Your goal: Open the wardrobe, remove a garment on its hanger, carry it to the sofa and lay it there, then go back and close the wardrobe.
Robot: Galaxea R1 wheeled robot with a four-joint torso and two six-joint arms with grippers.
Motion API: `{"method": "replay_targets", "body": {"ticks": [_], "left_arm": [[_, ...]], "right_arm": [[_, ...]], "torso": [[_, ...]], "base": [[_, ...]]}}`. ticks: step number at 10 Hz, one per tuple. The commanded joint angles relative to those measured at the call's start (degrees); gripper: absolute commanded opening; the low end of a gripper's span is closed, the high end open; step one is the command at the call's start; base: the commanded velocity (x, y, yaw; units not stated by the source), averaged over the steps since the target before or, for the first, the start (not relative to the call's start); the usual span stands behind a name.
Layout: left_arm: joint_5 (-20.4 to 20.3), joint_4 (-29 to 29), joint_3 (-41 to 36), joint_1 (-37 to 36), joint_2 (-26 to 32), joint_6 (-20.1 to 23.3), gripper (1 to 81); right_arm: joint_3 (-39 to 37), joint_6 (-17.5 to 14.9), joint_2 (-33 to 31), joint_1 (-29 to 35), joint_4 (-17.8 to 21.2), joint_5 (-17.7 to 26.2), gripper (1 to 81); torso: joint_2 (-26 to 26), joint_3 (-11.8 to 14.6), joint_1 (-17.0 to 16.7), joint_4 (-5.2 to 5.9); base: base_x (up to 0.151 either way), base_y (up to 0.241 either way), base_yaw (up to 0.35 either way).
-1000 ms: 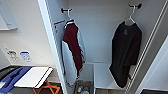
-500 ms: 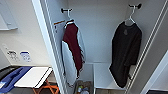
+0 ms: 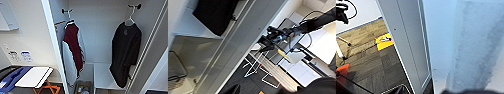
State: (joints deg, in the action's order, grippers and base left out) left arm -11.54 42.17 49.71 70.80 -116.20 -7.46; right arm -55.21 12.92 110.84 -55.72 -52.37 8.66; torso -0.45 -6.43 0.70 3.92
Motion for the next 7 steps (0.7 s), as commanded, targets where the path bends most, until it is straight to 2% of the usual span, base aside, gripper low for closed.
{"method": "replay_targets", "body": {"ticks": [1, 4, 5, 7], "left_arm": [[-4.3, 2.6, -1.4, -4.7, 5.8, 0.2, 81.1], [-5.0, 2.6, -0.1, -3.6, 5.6, 0.2, 81.1], [-5.1, 2.6, 0.5, -3.5, 5.4, 0.2, 81.1], [-5.1, 2.6, 0.8, -3.5, 5.0, 0.2, 81.1]], "right_arm": [[9.9, 1.2, 1.9, -3.6, 4.6, -5.1, 81.1], [8.6, 1.5, 2.0, -4.4, 4.7, -5.1, 81.1], [7.8, 1.4, 1.8, -5.5, 4.6, -6.0, 81.1], [5.7, 1.1, 0.8, -7.7, 4.6, -9.3, 81.1]], "torso": [[0.0, 0.0, 0.0, 0.00], [0.0, 0.0, -0.1, 0.02], [0.0, 1.5, -0.1, 0.02], [0.0, 2.1, -0.1, 0.02]], "base": [[0.000, 0.000, 0.000], [0.000, 0.000, 0.000], [0.000, 0.000, 0.000], [0.000, 0.000, 0.000]]}}
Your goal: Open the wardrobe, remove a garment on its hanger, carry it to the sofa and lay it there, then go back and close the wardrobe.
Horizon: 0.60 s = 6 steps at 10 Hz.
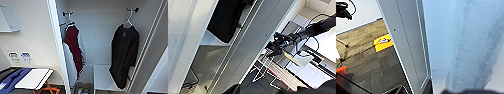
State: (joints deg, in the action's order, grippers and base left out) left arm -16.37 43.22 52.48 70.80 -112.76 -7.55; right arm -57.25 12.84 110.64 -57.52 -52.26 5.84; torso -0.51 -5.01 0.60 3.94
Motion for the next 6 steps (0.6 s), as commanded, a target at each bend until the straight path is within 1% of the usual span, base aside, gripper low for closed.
{"method": "replay_targets", "body": {"ticks": [1, 2, 3, 4, 6], "left_arm": [[-0.2, 1.5, -1.8, -3.4, 1.5, 0.3, 81.1], [-0.2, 1.4, -1.7, -3.4, 1.4, 0.3, 81.1], [-0.2, 1.5, -1.3, -3.4, 1.1, 0.3, 81.1], [-0.2, 1.4, -0.5, -3.2, 0.5, 0.2, 81.1], [-0.2, 1.4, 1.0, -2.4, -0.4, 0.2, 81.1]], "right_arm": [[7.0, 1.3, -0.1, -6.9, 4.0, -8.1, 81.1], [6.5, 1.4, -1.0, -8.0, 3.6, -9.0, 81.1], [5.8, 1.4, -2.0, -8.7, 3.6, -10.4, 81.1], [4.3, 1.4, -2.5, -9.5, 3.7, -11.6, 81.1], [0.1, 1.4, -3.1, -11.5, 3.7, -15.7, 81.1]], "torso": [[0.0, 1.3, 0.0, 0.00], [0.0, 1.8, 0.0, 0.00], [0.0, 1.1, 0.0, 0.00], [0.0, 1.3, 0.0, 0.00], [0.0, 1.4, 0.0, 0.02]], "base": [[0.000, 0.000, 0.000], [0.000, 0.000, 0.000], [0.000, 0.000, 0.000], [0.000, 0.000, 0.000], [0.000, 0.000, 0.000]]}}
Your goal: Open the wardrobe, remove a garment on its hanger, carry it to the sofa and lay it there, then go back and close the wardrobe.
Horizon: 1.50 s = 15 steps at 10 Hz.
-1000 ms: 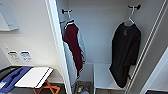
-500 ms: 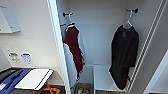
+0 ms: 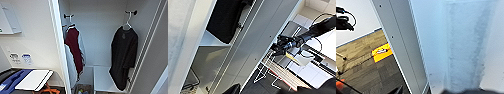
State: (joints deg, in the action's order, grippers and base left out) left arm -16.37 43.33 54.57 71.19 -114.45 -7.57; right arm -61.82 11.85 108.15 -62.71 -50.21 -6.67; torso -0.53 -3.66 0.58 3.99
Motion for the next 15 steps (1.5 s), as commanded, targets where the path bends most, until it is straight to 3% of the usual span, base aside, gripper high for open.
{"method": "replay_targets", "body": {"ticks": [1, 4, 15], "left_arm": [[-0.2, 1.2, -0.5, -2.7, 1.0, 0.2, 81.1], [-0.2, 0.6, 5.6, -2.7, -2.4, -0.1, 81.1], [-0.1, 0.4, 9.0, -2.2, -4.0, -0.5, 81.1]], "right_arm": [[2.6, 2.4, -1.0, -7.0, 1.7, -5.0, 81.1], [-2.0, 2.4, -1.2, -9.2, 1.7, -9.0, 81.1], [-0.7, 2.5, 1.2, -7.8, 1.1, -8.2, 81.1]], "torso": [[0.0, 0.0, 0.0, 0.00], [0.0, 0.0, 0.0, 0.02], [-0.2, 0.0, -0.4, 0.00]], "base": [[0.000, 0.000, 0.000], [0.000, 0.000, 0.000], [-0.015, 0.000, 0.000]]}}
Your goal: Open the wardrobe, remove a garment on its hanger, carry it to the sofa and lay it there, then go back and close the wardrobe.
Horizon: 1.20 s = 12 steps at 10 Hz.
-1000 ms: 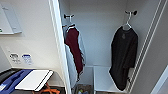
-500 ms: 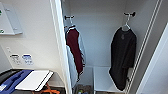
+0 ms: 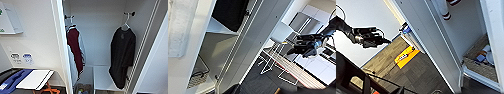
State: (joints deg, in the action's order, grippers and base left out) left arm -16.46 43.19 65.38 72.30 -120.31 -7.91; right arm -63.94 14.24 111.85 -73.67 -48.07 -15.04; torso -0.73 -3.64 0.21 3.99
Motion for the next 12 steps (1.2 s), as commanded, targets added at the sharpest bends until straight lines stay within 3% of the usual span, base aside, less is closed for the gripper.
{"method": "replay_targets", "body": {"ticks": [1, 8, 12], "left_arm": [[0.0, 0.6, -1.7, -3.2, 1.9, -0.2, 81.1], [-0.1, 0.6, 0.5, -2.3, 0.3, -0.3, 81.1], [0.0, 0.6, 3.6, -1.2, -1.8, -0.6, 81.1]], "right_arm": [[0.8, 0.1, -2.1, 3.0, -1.1, 0.2, 81.1], [-5.8, 0.7, 3.3, 0.6, -1.1, 0.0, 81.1], [-16.5, 1.1, 9.6, -1.4, 1.6, 0.3, 81.1]], "torso": [[0.0, 0.0, 0.0, 0.00], [-0.1, 0.0, -0.2, 0.00], [-0.2, 0.1, -0.2, 0.00]], "base": [[-0.080, 0.000, 0.000], [-0.094, 0.000, 0.000], [-0.047, 0.000, 0.000]]}}
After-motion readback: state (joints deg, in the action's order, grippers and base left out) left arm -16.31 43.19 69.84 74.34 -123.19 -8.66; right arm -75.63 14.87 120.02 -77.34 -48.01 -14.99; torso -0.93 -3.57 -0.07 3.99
